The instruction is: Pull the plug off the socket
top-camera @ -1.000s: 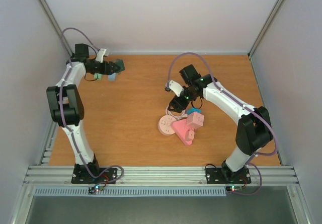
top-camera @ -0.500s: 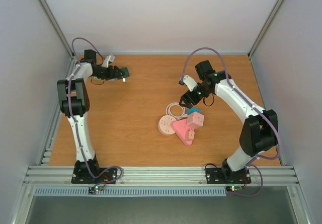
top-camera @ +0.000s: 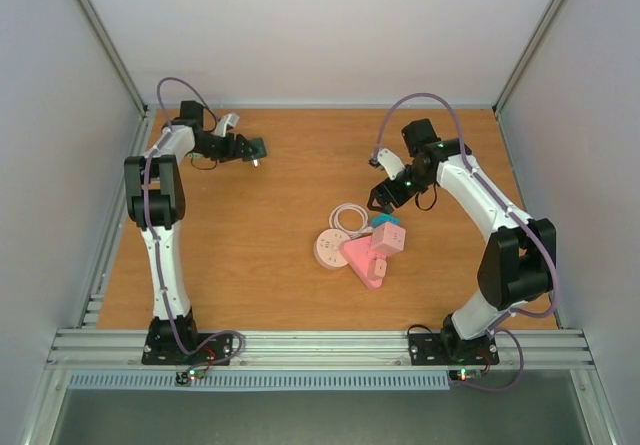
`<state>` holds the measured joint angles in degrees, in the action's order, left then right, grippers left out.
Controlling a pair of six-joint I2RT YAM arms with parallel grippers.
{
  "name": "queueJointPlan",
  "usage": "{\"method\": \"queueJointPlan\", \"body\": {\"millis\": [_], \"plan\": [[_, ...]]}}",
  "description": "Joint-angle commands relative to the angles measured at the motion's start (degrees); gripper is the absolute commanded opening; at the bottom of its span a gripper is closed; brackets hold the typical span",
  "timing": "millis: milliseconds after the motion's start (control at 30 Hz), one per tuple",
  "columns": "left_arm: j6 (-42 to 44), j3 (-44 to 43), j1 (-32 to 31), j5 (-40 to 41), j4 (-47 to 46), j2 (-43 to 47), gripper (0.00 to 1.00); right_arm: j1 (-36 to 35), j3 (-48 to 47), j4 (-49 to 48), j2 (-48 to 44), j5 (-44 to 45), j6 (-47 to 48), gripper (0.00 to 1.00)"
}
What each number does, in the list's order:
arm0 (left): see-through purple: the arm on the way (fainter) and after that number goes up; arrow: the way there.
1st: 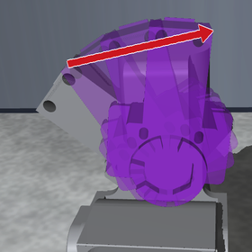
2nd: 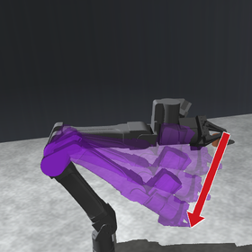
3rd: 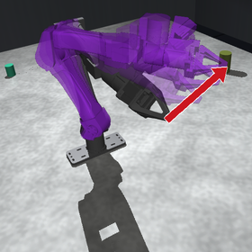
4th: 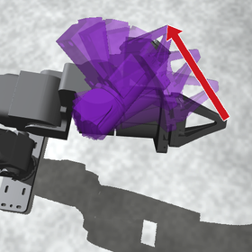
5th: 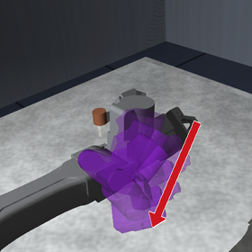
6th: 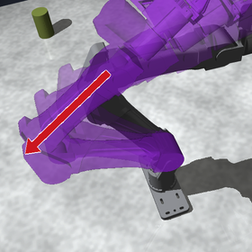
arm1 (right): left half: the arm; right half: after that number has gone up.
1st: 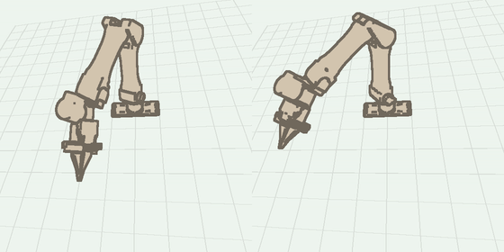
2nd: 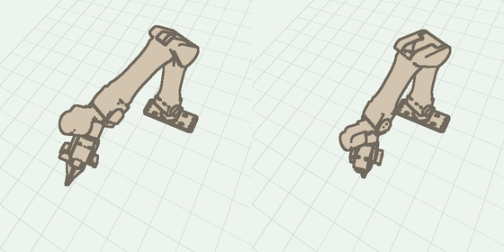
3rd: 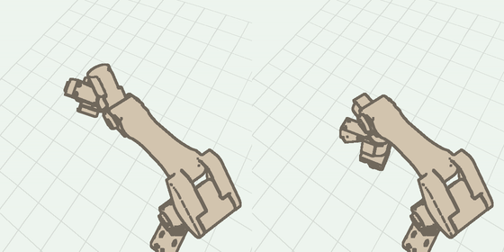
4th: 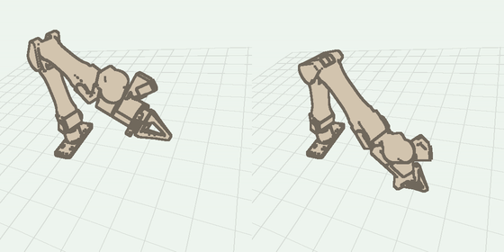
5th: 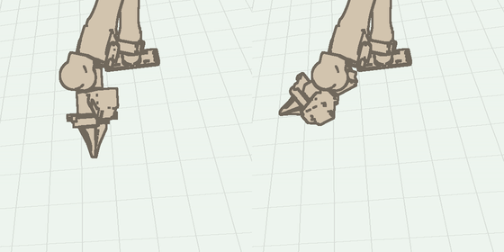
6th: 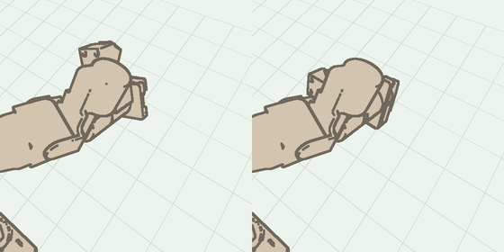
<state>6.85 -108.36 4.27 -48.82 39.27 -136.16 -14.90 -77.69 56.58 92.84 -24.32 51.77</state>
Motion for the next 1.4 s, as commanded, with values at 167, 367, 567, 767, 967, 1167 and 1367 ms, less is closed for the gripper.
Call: {"method": "queueJointPlan", "body": {"millis": [167, 367, 567, 767, 967, 1167, 1367], "plan": [[1.4, 0.5, 0.1, 5.6, 0.4, 4.2, 0.89, 4.0, -0.2, 2.4, 0.3, -0.5, 3.4, 0.81], [4.0, 2.6, 0.3, 9.4, 0.7, 8.8, 1.00, 6.4, -0.8, 2.9, 1.0, -0.6, 4.9, 0.81], [7.5, 8.5, 0.2, 14.1, -3.1, 17.5, 1.00, 8.0, -1.4, 3.1, 1.9, -0.7, 6.0, 0.81], [14.5, 12.2, -1.0, 16.0, -1.1, 21.6, 1.00, 8.1, -1.1, 3.1, 2.1, -1.3, 6.1, 0.81], [20.5, 14.2, -3.1, 17.7, -0.6, 21.0, 0.82, 8.1, -1.1, 3.1, 2.8, -2.5, 5.6, 0.81], [21.9, 13.8, -4.0, 20.1, -5.1, 19.7, 0.71, 8.0, -0.8, 3.7, 2.9, -2.5, 5.5, 0.80], [23.6, 9.2, -4.0, 21.4, -4.6, 15.8, 0.60, 8.0, -0.5, 3.5, 3.0, -2.3, 5.2, 0.80]]}}
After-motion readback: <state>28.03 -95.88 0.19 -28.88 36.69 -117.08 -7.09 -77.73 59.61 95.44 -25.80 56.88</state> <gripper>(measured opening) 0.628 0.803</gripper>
